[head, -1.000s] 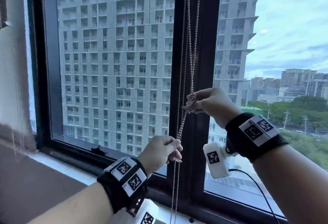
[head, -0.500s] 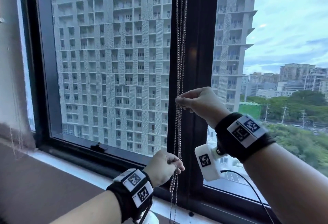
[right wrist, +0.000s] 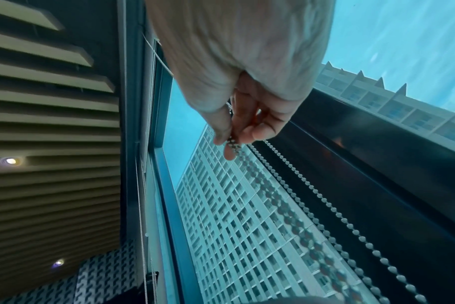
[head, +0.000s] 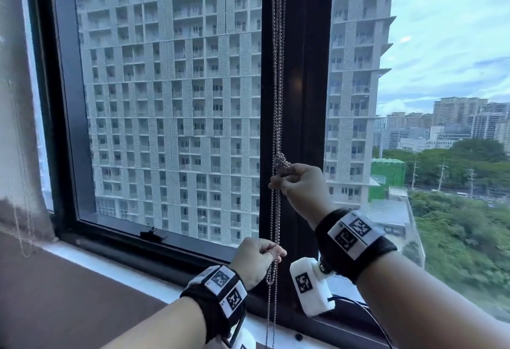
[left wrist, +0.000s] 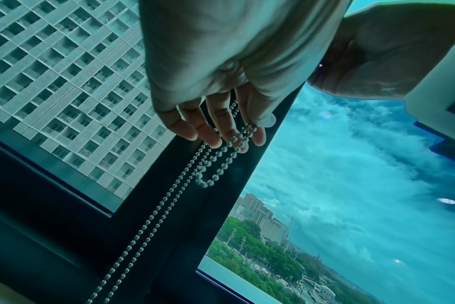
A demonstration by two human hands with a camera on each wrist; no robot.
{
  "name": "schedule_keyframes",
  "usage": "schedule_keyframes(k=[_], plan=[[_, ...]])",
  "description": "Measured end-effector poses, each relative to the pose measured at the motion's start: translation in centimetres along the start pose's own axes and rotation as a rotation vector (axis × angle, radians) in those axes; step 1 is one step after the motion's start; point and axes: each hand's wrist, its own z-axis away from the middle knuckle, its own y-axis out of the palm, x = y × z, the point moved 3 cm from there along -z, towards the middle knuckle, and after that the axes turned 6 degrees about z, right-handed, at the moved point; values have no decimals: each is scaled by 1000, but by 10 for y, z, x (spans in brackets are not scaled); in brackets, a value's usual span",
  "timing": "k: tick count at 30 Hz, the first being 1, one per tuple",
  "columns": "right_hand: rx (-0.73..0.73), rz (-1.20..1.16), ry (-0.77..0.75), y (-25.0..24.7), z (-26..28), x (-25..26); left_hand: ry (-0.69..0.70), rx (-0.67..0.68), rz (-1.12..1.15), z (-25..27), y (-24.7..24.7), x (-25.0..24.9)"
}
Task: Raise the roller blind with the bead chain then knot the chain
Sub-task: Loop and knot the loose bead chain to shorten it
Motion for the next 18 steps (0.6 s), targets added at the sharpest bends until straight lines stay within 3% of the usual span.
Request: schedule_keyframes(k=[6, 10, 18], plan=[[9, 120, -63, 2, -4, 0, 6, 46, -95, -11, 0, 6], [6, 130, -64, 1, -7, -3, -11, -7, -153, -17, -5, -6], [42, 326, -63, -14, -16, 2, 12, 3, -390, -33, -44, -64]])
